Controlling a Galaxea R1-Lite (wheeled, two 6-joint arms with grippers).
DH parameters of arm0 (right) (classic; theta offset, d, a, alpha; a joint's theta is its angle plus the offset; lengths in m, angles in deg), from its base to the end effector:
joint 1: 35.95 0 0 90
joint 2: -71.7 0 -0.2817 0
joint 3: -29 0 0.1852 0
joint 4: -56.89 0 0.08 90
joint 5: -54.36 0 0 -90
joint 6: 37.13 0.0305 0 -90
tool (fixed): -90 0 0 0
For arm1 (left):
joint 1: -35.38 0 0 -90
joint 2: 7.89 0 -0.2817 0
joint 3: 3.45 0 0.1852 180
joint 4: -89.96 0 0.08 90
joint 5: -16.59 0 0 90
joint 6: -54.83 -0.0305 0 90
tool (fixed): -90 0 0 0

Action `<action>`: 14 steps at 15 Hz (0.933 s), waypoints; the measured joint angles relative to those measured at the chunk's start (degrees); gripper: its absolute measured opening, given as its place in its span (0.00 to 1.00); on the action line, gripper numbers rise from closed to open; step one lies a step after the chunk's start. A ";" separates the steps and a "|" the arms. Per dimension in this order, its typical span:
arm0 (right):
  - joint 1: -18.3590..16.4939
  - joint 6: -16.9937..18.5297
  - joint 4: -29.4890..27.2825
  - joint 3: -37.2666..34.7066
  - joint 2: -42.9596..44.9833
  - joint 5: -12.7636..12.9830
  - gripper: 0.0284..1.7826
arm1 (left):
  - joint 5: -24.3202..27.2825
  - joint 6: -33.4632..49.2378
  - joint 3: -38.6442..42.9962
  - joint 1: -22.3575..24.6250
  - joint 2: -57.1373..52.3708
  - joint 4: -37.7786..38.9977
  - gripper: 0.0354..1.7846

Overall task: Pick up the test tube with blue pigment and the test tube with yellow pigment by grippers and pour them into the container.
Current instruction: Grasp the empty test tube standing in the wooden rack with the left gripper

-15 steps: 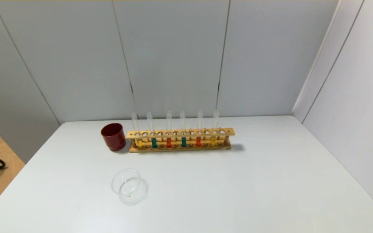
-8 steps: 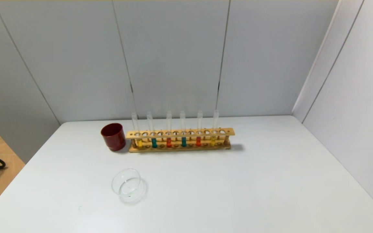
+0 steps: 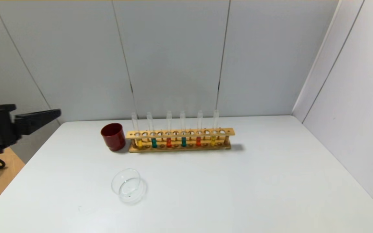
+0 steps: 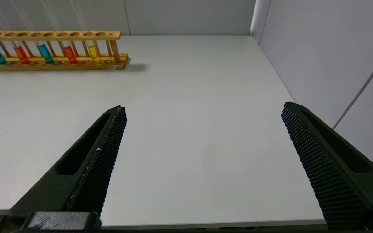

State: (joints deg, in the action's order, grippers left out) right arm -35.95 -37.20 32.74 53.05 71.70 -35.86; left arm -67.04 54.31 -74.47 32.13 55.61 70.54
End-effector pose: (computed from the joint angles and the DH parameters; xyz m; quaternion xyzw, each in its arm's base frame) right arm -0.0021 0.0001 0.0753 -0.0006 0.0009 0.0019 1.0000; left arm 0.1654 -0.0128 0.2536 0.0017 0.1032 -0.0839 0.9911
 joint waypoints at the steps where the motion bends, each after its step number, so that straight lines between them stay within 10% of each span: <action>1: 0.00 0.00 0.00 0.00 0.00 0.00 0.98 | 0.00 0.88 0.12 -1.18 3.78 2.86 0.98; 14: 0.00 0.00 0.00 0.00 0.00 -0.02 0.98 | -0.28 3.35 -0.46 -6.01 44.24 36.11 0.98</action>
State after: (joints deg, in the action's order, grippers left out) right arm -35.95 -37.20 32.74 53.05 71.70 -35.88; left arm -67.32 57.66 -74.93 26.12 99.85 106.65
